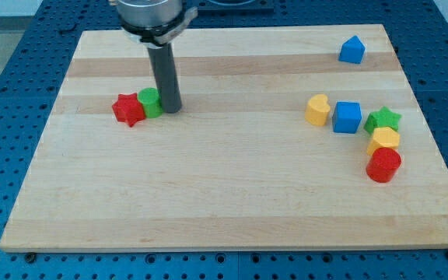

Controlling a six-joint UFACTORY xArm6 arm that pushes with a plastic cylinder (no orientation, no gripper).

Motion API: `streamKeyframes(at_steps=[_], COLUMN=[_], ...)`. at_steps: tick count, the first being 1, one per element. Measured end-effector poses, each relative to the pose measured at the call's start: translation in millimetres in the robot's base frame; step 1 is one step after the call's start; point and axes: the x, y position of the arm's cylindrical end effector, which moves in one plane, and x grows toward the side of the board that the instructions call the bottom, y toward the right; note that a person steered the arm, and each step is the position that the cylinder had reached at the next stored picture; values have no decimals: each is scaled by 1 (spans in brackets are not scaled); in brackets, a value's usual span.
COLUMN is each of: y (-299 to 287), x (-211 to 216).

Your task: Move the green star towards the center

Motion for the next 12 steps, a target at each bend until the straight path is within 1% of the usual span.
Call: streamKeyframes(at_steps=[1,2,3,4,5,7,8,10,11,12], y=[7,68,143,228,311,451,457,428,401,364], x=[-1,-29,-66,-93,-88,-46,-17,32,55,65])
